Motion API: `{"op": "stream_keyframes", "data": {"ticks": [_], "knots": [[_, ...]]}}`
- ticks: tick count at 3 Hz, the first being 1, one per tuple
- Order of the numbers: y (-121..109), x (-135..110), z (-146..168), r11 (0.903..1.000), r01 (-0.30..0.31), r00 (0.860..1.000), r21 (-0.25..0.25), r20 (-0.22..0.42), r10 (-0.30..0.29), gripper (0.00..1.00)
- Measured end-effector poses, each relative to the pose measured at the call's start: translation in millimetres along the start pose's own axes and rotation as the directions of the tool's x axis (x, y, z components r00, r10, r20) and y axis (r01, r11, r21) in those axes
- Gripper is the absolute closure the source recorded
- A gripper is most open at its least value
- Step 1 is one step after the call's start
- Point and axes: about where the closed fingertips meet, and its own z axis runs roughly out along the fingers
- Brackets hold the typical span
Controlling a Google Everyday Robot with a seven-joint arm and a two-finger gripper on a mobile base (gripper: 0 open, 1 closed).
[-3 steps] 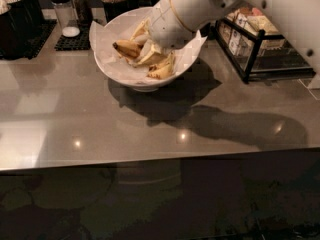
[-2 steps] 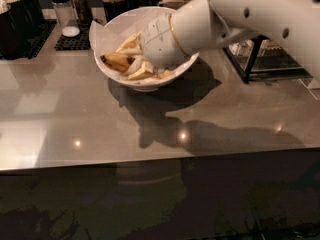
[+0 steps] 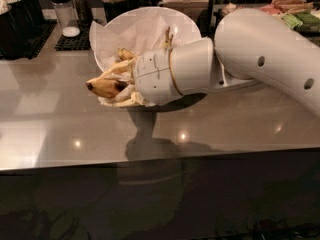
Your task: Pick banana from white bowl
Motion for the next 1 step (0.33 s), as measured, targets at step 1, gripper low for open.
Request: {"op": "stream_keyframes", "data": {"ticks": [1], "knots": [[-1.1,-1.0,-0.4,1.0,0.002,1.0,0.001,0.001,-0.002,1.0]]}}
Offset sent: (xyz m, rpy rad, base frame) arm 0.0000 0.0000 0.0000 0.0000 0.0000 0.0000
